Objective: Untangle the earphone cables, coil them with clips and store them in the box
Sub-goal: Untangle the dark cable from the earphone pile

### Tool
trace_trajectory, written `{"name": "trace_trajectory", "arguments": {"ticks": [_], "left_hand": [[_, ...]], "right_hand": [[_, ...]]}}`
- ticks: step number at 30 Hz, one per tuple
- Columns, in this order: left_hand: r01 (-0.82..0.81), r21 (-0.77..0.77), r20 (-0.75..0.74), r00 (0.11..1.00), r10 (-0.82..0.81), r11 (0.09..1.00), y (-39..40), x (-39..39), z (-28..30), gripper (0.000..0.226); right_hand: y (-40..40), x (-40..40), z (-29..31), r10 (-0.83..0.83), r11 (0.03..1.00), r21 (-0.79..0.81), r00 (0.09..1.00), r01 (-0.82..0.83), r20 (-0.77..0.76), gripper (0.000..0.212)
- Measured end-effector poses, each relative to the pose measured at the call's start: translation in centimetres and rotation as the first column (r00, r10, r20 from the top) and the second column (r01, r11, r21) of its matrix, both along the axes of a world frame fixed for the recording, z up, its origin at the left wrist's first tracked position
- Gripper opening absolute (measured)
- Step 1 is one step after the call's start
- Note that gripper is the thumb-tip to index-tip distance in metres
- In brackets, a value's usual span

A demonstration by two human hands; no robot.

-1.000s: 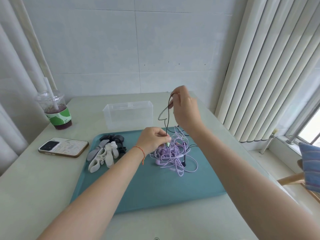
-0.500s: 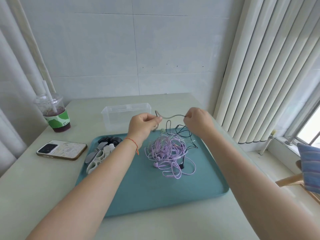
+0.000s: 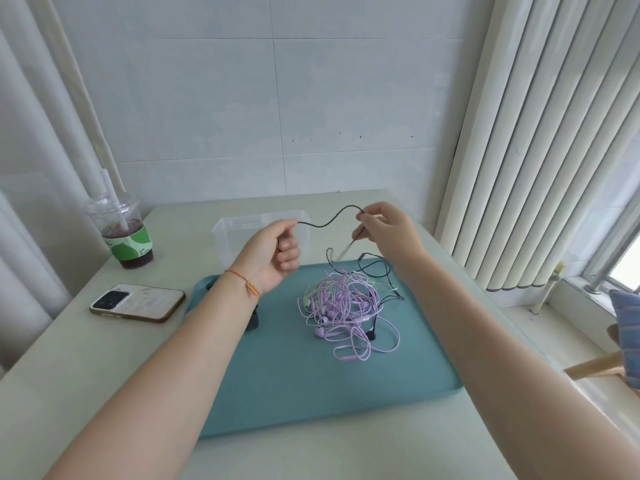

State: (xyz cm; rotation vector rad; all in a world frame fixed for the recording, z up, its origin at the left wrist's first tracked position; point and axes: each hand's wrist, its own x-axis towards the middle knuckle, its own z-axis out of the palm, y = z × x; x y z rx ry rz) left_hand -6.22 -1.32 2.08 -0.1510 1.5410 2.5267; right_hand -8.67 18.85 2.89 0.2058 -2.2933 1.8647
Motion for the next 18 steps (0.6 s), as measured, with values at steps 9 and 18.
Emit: {"name": "trace_trajectory", "arguments": {"ticks": [9, 18], "left_hand": [[0.148, 0.269, -0.129, 0.985, -0.117, 0.952, -0.6, 2.0, 0.4, 0.05], [-0.428, 0.446, -0.018, 0.873, 0.487, 0.786, -5.5, 0.9, -0.4, 0.036]], "right_hand": [[-3.5, 0.4, 1.2, 0.099, 0.947, 0.304, 0.994, -0.109, 0.047, 0.011], [-1.9, -0.3, 0.7, -0.043, 0.78, 0.626, 0.998, 0.01, 0.037, 0.017]]}}
